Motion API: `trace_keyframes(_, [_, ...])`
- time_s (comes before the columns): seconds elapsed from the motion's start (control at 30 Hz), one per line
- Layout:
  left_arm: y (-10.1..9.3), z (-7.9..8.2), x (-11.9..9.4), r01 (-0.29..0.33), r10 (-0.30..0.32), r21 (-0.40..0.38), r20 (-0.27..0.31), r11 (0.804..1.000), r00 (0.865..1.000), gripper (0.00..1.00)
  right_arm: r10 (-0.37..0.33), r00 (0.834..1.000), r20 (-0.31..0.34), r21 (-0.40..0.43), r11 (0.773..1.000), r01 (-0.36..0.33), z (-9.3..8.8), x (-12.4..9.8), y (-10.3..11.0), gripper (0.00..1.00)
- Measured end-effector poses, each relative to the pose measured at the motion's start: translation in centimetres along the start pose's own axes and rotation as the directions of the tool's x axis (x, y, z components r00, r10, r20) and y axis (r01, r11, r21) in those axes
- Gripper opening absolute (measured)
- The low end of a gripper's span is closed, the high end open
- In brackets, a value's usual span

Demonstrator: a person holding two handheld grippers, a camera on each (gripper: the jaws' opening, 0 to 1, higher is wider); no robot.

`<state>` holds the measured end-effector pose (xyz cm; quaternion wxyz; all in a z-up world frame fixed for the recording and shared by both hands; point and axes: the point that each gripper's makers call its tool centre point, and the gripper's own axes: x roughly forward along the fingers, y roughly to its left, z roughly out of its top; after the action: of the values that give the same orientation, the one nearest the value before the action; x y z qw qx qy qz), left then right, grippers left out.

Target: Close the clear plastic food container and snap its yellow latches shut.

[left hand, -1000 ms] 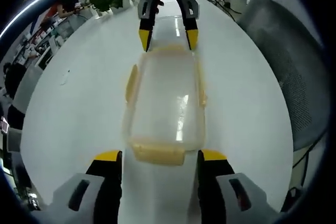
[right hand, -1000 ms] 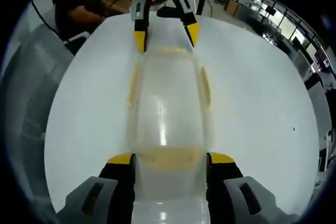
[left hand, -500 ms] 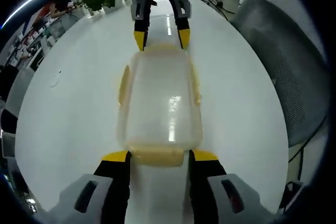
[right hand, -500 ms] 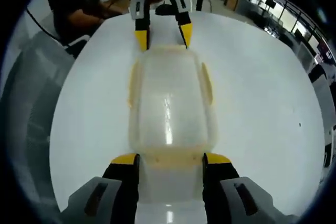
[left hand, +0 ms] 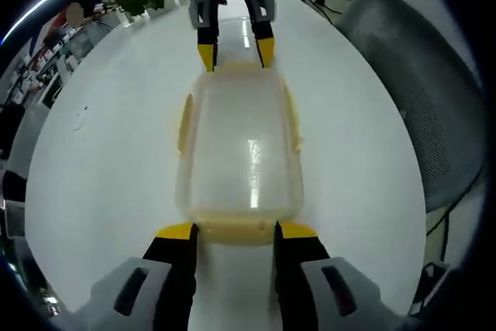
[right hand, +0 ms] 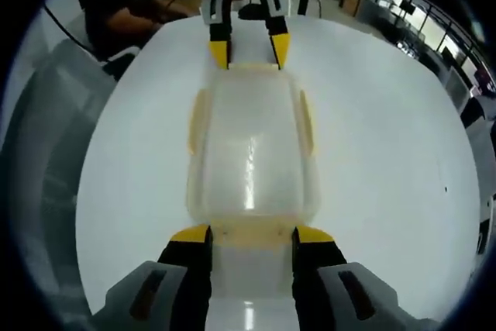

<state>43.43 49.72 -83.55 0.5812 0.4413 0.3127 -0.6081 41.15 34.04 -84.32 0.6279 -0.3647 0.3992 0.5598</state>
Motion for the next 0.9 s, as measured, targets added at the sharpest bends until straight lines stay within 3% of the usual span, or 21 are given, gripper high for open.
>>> trace_keyframes(0.53, [-0.56,-0.15,-0.16,-0.006,0.007,-0.055,0.028,0.998,1.000,0.38,0.008,1.000,-0.006,-0.003,1.000,-0.008,0.00,-0.01,0.05,0.37])
trace_keyframes(0.9, [-0.77,-0.53,-0.40,0.000,-0.001,-0.078,-0.006,0.997,1.000,0.38,0.005,1.000,-0.003,-0.008,1.000,-0.005,0.77,-0.37,0.17,0.37])
